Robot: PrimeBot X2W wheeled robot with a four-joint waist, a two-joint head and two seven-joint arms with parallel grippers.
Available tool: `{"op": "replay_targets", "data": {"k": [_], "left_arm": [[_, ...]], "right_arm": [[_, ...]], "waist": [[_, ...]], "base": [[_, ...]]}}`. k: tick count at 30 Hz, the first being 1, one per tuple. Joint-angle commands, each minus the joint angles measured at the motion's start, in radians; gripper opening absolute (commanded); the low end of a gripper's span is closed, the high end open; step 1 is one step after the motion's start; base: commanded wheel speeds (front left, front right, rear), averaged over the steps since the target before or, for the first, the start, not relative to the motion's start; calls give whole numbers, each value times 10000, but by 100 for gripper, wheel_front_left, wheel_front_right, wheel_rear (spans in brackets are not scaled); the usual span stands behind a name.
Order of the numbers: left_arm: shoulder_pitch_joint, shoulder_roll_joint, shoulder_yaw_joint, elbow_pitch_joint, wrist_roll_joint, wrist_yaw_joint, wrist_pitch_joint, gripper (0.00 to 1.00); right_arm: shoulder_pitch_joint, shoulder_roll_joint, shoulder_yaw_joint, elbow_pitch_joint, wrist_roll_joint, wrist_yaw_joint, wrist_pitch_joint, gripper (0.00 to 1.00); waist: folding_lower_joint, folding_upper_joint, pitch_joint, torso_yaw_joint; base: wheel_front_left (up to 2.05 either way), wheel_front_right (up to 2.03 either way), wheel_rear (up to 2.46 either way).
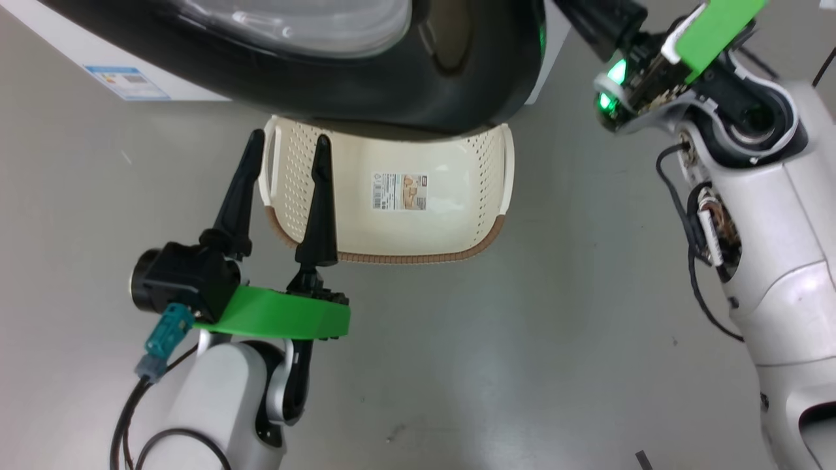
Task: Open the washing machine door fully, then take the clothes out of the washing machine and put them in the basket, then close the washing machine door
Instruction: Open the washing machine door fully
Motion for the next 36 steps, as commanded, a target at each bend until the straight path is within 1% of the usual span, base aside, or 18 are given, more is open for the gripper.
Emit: {"op": "replay_targets", "data": {"k": [1,17,21,22,23,24,25,28,30,36], "left_arm": [[191,183,339,-182,4,-77,-78,100],[322,183,354,47,-134,-165,-78,100],[346,183,384,51,-106,-183,-78,100],[342,183,391,46,-89,-190,-78,100],[335,183,407,30,-62,-189,-78,100],[331,183,427,14,-35,-185,-78,100],[330,183,454,-13,-34,-179,-78,100],[325,183,528,-100,-36,-191,-78,100],[342,183,560,-151,-37,-227,-78,100],[422,183,641,-184,-65,-258,-78,100]], "right_arm": [[266,272,165,-388,95,50,94,0],[906,322,498,-450,49,50,110,0],[893,311,481,-342,-319,50,-477,0],[882,310,458,-384,-447,50,-685,21],[886,306,428,-443,-595,50,-921,38],[894,288,412,-529,-779,50,-1171,75],[915,247,429,-653,-1011,50,-1408,100],[1050,15,545,-1181,-2009,50,-2365,100],[1233,-227,764,-1557,-2978,50,-3230,100],[2065,-862,1430,-2357,-5241,50,-5658,100]], "waist": [[0,0,-146,-48],[0,0,-623,-15],[0,0,-604,-7],[0,0,-592,-7],[0,0,-580,-10],[0,0,-567,-16],[0,0,-556,-23],[0,0,-529,-64],[0,0,-538,-93],[0,0,-638,-178]], "base": [[0,0,0],[0,0,0],[0,0,0],[0,0,0],[0,0,0],[0,0,0],[0,0,0],[0,0,0],[0,0,0],[0,0,0]]}}
